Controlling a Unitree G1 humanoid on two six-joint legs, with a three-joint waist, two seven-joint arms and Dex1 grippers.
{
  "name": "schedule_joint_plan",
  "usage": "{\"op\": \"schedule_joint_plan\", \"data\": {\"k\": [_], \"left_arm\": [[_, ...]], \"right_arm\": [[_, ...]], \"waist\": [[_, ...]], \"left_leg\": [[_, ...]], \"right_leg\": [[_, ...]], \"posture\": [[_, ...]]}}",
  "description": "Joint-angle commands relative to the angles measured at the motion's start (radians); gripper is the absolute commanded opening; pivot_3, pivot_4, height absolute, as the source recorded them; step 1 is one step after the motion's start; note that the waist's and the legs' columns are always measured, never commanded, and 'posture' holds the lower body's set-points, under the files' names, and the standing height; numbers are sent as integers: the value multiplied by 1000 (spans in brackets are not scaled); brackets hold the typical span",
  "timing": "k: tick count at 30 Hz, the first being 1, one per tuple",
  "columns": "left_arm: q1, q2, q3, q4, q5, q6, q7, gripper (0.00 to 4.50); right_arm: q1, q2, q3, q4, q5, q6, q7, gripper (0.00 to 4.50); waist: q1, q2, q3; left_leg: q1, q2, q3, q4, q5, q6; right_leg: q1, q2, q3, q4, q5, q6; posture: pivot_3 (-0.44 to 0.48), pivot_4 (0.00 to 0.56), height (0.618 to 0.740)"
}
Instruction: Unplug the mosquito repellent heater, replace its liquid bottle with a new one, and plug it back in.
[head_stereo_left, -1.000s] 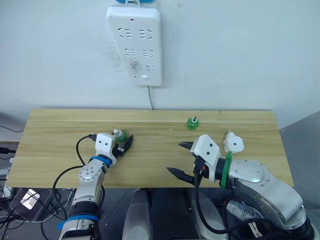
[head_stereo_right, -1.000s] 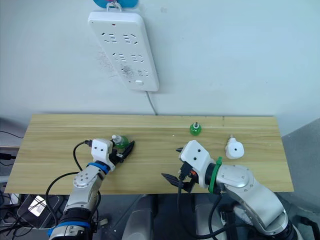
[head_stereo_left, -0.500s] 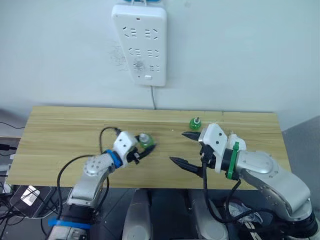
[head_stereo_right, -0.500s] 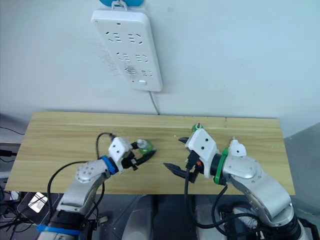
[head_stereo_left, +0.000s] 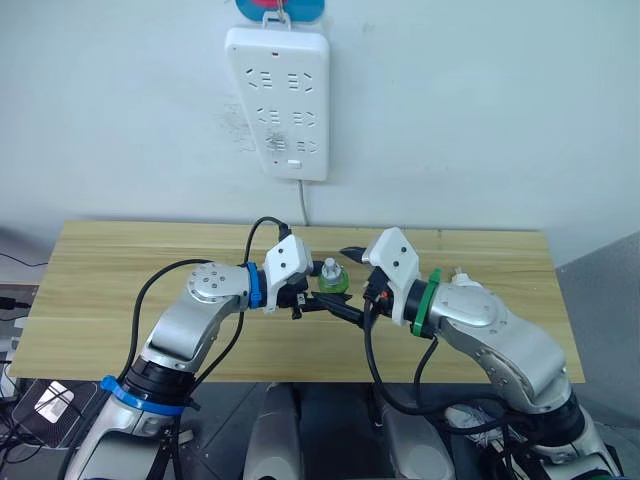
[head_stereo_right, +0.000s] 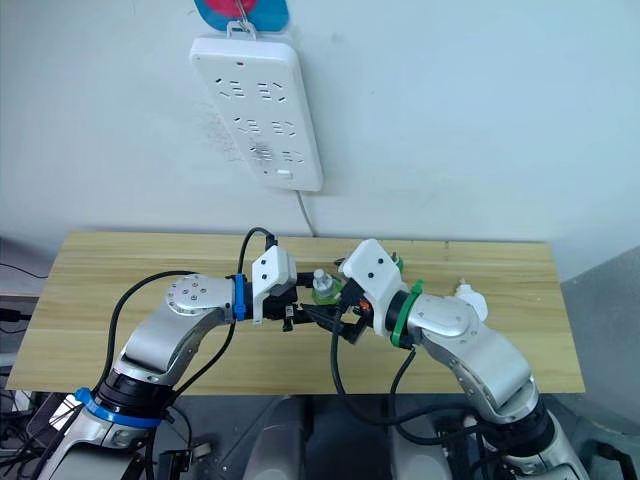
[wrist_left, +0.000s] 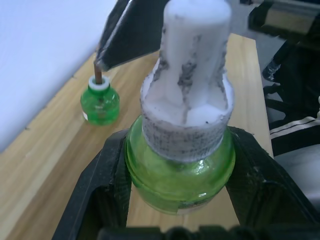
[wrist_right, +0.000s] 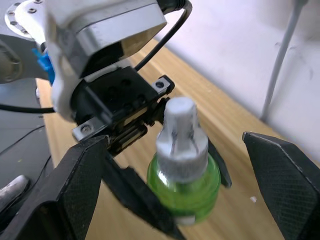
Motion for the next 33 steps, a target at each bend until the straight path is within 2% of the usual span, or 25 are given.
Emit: {"op": "schedule_joint_plan", "data": {"k": [1, 4, 7, 11, 15, 19, 21, 24, 29, 33], "left_arm": [[-2, -7, 8, -42, -24, -4, -13, 2259], [1, -4, 13, -52, -33, 2, -18, 2259], [6, 7, 18, -57, -42, -3, -41, 2259], [7, 28, 17, -58, -63, -45, -120, 2259], [8, 60, 7, -84, -100, -92, -242, 2259], [8, 115, 1, -129, -137, -65, -333, 2259], [3, 119, 7, -135, -140, -55, -326, 2259], [7, 119, 13, -142, -129, -37, -294, 2259], [29, 114, 9, -140, -77, -39, -209, 2259], [36, 77, 1, -123, -31, -41, -113, 2259]], "right_arm": [[5, 15, 21, -8, -21, -51, -3, 3289], [11, 0, 39, -2, -31, -85, 26, 2106], [21, -28, 42, 1, -14, -133, 91, 1110], [20, -82, 38, 28, 36, -233, 255, 1064], [-67, -172, 48, 161, 39, -404, 531, 1064], [-162, -245, 59, 223, 81, -382, 712, 1064], [-162, -256, 31, 187, 139, -330, 714, 1064], [-143, -235, -19, 165, 137, -340, 637, 2106], [-81, -263, -114, 85, 110, -318, 519, 3871], [36, -253, -156, -59, 83, -257, 357, 3884]], "waist": [[0, 0, -6], [1, -1, -14], [3, -2, -17], [5, -2, -17], [6, -2, -17], [8, -2, -17], [10, -2, -17], [11, -2, -17], [10, -2, -17], [12, -2, -18]], "left_leg": [[0, 0, 0, 0, 0, 0], [0, 0, 0, 0, 0, 0], [0, 0, 0, 1, 0, 0], [0, 0, 0, 1, 0, 0], [1, 0, 0, 3, 0, 1], [3, 0, 0, 5, 0, 1], [3, 0, -1, 5, 1, 1], [3, 0, -2, 10, 0, 1], [3, 0, -2, 17, -1, 4], [3, -1, -4, 19, -1, 5]], "right_leg": [[0, 0, 0, 0, 0, 0], [0, 0, 0, 0, 0, 0], [0, 0, 0, 1, 0, 0], [0, 0, 0, 2, 0, -1], [1, 0, 0, 5, 0, -1], [1, 1, 0, 10, 0, -1], [2, 1, 0, 11, 0, -1], [2, 1, -1, 14, 0, -1], [4, 1, 0, 17, 0, -1], [6, 2, -1, 17, 0, -1]], "posture": [[-26, 251, 735], [-19, 249, 735], [0, 251, 735], [14, 252, 735], [27, 259, 735], [34, 265, 735], [32, 266, 735], [10, 264, 735], [-9, 260, 735], [-23, 258, 735]]}}
